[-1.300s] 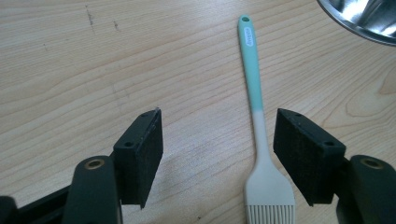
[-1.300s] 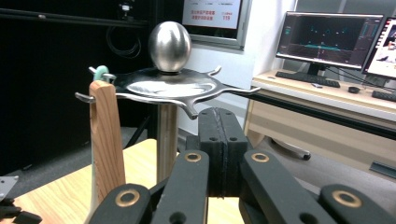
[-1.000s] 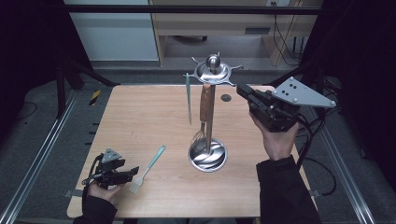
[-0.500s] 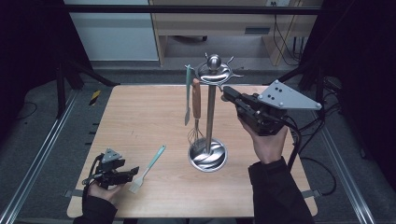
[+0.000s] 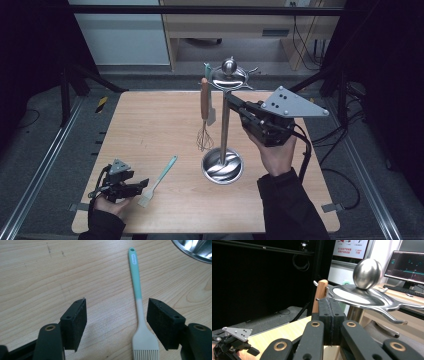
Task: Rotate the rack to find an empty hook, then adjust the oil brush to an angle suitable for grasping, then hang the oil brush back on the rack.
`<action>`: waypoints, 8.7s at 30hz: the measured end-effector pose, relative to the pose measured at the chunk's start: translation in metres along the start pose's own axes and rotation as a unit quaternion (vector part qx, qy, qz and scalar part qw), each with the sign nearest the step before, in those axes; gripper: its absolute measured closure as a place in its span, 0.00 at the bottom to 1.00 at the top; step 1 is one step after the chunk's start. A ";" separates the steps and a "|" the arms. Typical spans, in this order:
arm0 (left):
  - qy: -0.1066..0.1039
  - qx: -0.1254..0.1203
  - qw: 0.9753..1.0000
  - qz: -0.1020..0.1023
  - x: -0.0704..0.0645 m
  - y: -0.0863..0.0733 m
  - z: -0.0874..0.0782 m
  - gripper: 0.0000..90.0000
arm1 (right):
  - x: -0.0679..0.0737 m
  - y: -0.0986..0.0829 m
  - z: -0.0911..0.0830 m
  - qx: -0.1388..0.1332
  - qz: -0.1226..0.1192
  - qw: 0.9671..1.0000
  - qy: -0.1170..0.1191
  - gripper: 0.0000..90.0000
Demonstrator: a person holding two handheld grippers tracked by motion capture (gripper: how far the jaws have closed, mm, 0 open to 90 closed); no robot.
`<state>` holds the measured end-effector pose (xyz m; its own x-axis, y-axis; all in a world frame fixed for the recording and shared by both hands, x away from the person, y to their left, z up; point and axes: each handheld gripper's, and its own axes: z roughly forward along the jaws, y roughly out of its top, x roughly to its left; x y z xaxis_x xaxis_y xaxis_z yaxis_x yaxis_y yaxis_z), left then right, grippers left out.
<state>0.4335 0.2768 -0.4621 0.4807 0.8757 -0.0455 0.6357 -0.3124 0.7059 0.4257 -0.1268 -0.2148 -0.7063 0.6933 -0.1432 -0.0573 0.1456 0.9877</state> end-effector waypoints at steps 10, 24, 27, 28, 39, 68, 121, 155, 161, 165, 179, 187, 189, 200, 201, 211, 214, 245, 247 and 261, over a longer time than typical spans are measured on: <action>0.000 -0.001 1.000 0.000 0.000 0.000 0.000 0.36 | 0.002 0.000 -0.001 0.005 -0.011 1.000 -0.010 1.00; 0.000 0.004 1.000 0.000 -0.001 0.000 0.002 0.36 | -0.042 -0.020 -0.027 -0.005 0.041 0.996 -0.074 1.00; -0.001 0.004 1.000 0.001 0.000 0.000 0.002 0.36 | -0.044 -0.014 -0.025 -0.010 0.036 0.996 -0.079 1.00; -0.001 0.004 1.000 0.000 0.000 0.000 0.002 0.36 | -0.044 -0.013 -0.025 -0.011 0.035 0.996 -0.079 1.00; -0.001 0.004 1.000 0.000 0.000 0.000 0.002 0.35 | -0.034 -0.005 -0.019 -0.009 0.019 0.998 -0.064 1.00; -0.004 0.006 1.000 0.011 -0.010 0.005 0.001 0.33 | -0.062 -0.133 -0.044 0.091 0.077 0.986 -0.115 0.64; -0.014 0.130 0.989 0.072 -0.032 0.039 0.051 0.67 | -0.051 -0.247 -0.092 0.241 0.117 0.956 -0.123 0.59; 0.021 0.129 0.991 0.028 -0.029 0.033 0.055 0.89 | -0.053 -0.248 -0.093 0.247 0.115 0.954 -0.123 0.60; 0.023 0.138 0.990 0.032 -0.033 0.031 0.052 0.80 | -0.053 -0.247 -0.094 0.248 0.120 0.953 -0.123 0.60; 0.028 0.138 0.990 0.027 -0.032 0.031 0.052 0.85 | -0.053 -0.247 -0.094 0.248 0.119 0.954 -0.122 0.61; 0.028 0.144 0.989 0.029 -0.032 0.032 0.052 0.91 | -0.054 -0.248 -0.093 0.255 0.120 0.951 -0.123 0.61; 0.016 0.140 0.989 0.035 -0.029 0.032 0.051 0.92 | -0.054 -0.249 -0.094 0.257 0.125 0.950 -0.123 0.61; 0.015 0.132 0.990 0.038 -0.030 0.032 0.049 0.92 | -0.054 -0.249 -0.094 0.256 0.126 0.950 -0.124 0.61; 0.011 0.025 0.998 0.053 -0.035 0.042 0.009 0.92 | -0.056 -0.249 -0.094 0.254 0.127 0.950 -0.128 0.62; 0.010 0.013 0.999 0.052 -0.036 0.043 0.005 0.92 | -0.056 -0.249 -0.094 0.254 0.127 0.950 -0.128 0.62; -0.001 -0.058 0.998 0.036 -0.037 0.048 -0.018 0.92 | -0.056 -0.250 -0.094 0.254 0.121 0.951 -0.128 0.59; -0.009 -0.075 0.997 0.032 -0.037 0.050 -0.024 0.92 | -0.056 -0.250 -0.094 0.255 0.124 0.950 -0.128 0.57; -0.036 -0.218 0.975 0.032 -0.053 0.064 -0.080 0.92 | -0.060 -0.256 -0.094 0.246 0.119 0.952 -0.138 0.39; -0.039 -0.227 0.973 0.036 -0.055 0.066 -0.085 0.92 | -0.059 -0.256 -0.094 0.247 0.117 0.952 -0.139 0.39; -0.056 -0.262 0.962 0.046 -0.066 0.076 -0.103 0.92 | -0.059 -0.258 -0.092 0.255 0.111 0.950 -0.139 0.38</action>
<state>0.3877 0.2338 -0.3329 0.6013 0.7987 -0.0221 0.2102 -0.1315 0.9688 0.4173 -0.2699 -0.4551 -0.4436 0.8961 -0.0158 0.4710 0.2481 0.8465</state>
